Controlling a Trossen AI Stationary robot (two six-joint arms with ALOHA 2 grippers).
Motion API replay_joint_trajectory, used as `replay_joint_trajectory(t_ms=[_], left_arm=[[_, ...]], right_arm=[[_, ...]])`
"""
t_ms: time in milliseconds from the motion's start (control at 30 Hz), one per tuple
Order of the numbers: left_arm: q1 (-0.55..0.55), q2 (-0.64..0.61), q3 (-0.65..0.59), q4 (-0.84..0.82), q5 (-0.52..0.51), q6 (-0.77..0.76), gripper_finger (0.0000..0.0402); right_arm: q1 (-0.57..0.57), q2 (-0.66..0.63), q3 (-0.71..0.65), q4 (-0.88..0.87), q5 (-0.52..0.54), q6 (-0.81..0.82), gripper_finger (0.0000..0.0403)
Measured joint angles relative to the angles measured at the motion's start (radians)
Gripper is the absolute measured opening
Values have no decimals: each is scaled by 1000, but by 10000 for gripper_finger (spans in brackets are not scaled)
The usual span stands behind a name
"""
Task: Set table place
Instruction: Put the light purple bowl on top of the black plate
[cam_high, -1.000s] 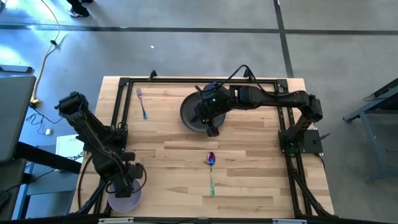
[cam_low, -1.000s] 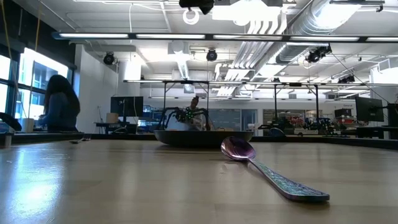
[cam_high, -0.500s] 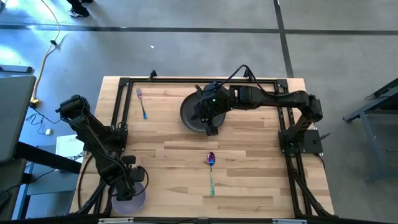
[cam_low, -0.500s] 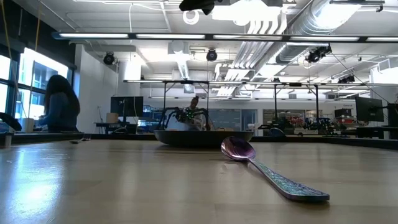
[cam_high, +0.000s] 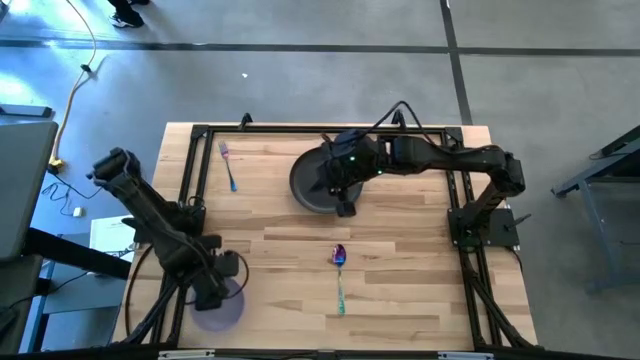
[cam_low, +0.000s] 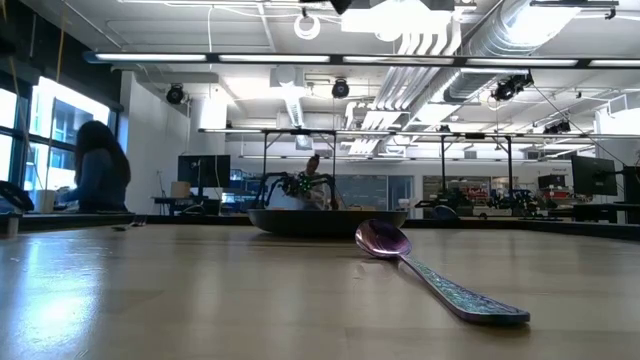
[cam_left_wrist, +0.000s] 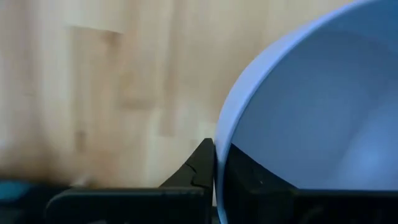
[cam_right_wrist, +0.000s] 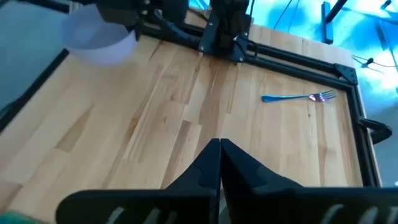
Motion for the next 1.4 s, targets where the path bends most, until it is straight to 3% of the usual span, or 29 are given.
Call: replay_joint_trajectory(t_ms=[267, 600, 900, 1200, 1400], left_arm=[[201, -108, 111, -171, -65, 109, 1], [641, -82, 282, -189, -54, 326, 0], [933, 160, 417, -102, 0, 637, 0], [1124, 495, 674, -59, 16, 876, 0], [1219, 633, 754, -30, 57, 952, 0]], right_arm=[[-14, -91, 0, -81, 57, 34, 0], [-29, -160, 0, -232, 117, 75, 0], [-59, -176, 0, -295, 139, 110, 0], [-40, -176, 0, -311, 165, 149, 0], [-30, -176, 0, -313, 192, 171, 0]])
